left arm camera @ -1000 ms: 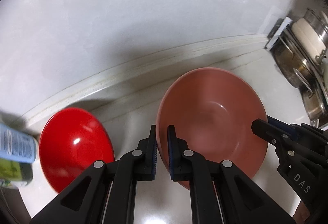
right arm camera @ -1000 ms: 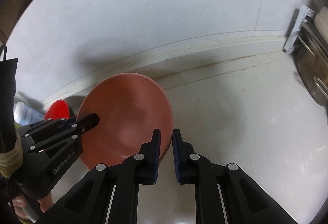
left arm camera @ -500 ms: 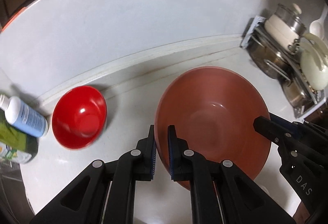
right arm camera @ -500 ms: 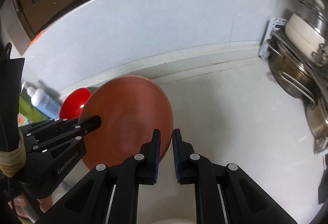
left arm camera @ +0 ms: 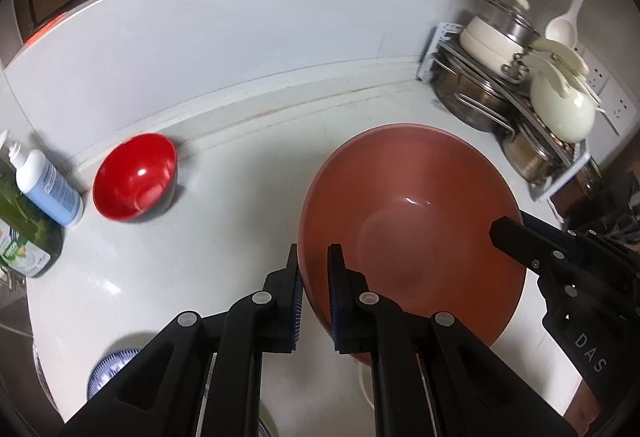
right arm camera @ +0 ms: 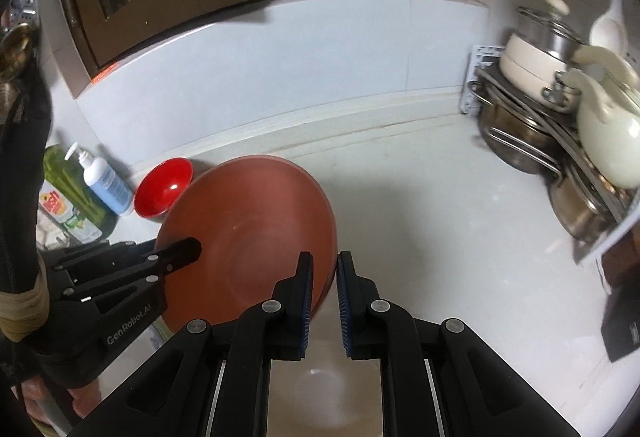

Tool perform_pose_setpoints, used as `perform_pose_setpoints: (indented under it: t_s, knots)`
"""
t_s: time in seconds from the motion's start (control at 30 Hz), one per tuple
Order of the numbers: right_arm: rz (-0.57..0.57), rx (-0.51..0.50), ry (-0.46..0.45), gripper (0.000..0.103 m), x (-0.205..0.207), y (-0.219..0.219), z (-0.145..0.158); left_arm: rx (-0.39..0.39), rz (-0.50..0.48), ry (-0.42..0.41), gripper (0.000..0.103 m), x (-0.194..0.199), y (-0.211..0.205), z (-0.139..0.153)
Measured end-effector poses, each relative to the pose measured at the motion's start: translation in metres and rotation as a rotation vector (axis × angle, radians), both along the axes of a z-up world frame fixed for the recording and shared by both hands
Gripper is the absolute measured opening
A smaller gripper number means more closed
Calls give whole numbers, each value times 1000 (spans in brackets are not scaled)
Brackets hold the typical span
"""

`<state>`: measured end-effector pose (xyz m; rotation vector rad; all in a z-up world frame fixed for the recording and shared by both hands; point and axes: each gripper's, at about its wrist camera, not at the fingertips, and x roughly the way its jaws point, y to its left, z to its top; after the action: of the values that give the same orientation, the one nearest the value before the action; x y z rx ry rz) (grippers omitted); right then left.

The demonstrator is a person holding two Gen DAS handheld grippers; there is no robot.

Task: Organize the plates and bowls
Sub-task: 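Lift the pink bowl with both grippers and carry it over the white bowl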

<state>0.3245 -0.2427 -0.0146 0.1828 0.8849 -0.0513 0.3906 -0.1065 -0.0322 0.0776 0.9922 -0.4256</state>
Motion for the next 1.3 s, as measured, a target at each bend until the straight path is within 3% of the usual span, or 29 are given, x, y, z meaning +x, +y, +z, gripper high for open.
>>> perform_pose_setpoints:
  t_s: [0.23, 0.6, 1.3]
  knots:
    - [5, 4, 12, 14, -38, -5, -6, 10, 4, -9, 12, -37, -9, -5]
    - [11, 19, 55, 14, -72, -13, -26, 42, 3, 49, 13, -72, -25, -37]
    - [51, 72, 161, 14, -80, -26, -74, 126, 20, 109, 13, -85, -37, -74]
